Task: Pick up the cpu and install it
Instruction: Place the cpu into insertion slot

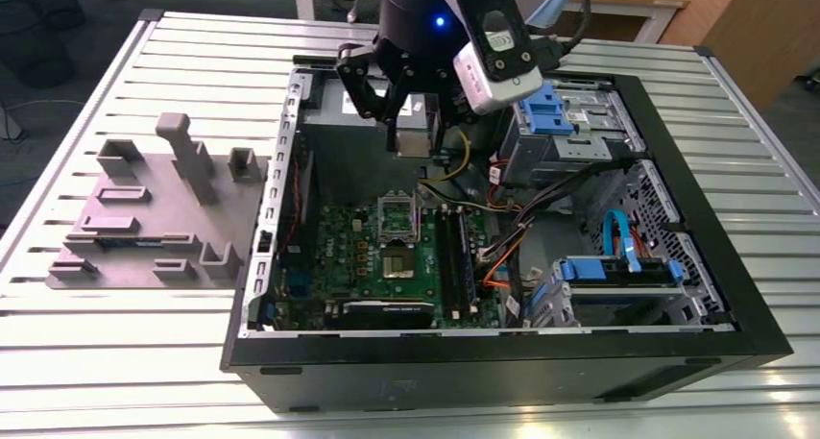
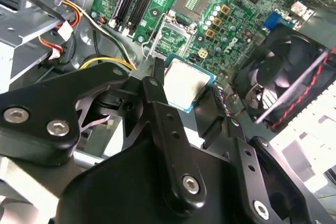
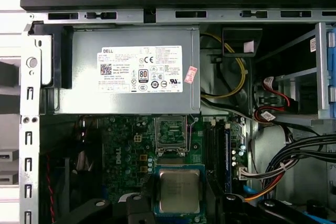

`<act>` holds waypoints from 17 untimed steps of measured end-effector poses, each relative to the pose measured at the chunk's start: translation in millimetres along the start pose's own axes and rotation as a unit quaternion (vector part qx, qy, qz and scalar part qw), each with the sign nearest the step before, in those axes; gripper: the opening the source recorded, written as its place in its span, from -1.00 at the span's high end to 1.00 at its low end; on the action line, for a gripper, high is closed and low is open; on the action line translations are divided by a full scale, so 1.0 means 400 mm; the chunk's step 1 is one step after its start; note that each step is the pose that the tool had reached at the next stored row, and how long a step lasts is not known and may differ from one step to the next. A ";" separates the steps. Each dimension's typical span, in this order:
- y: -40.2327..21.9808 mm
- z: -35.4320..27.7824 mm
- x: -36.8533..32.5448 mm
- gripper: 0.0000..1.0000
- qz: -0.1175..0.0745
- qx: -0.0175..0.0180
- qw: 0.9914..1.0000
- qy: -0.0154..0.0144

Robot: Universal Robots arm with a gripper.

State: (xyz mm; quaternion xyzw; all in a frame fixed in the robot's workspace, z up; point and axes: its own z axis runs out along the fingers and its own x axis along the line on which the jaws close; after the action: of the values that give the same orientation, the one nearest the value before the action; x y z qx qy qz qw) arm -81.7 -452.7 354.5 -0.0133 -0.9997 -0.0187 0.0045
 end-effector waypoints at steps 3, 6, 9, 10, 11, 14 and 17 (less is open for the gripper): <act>-0.010 0.012 -0.001 0.06 0.000 0.000 1.000 0.000; -0.022 0.023 -0.002 0.06 0.000 0.000 1.000 0.000; -0.034 0.032 -0.002 0.06 0.000 0.000 1.000 0.000; -0.039 0.035 -0.002 0.06 0.000 0.000 1.000 0.000; -0.043 0.038 -0.002 0.06 0.000 0.000 1.000 0.000; -0.056 0.046 -0.003 0.06 0.000 0.000 1.000 0.000; -0.058 0.049 -0.003 0.06 0.000 0.000 1.000 0.000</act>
State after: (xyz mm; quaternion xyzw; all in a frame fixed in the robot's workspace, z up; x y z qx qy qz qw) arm -81.4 -475.4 334.1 -0.0134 -0.9997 -0.0187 0.0045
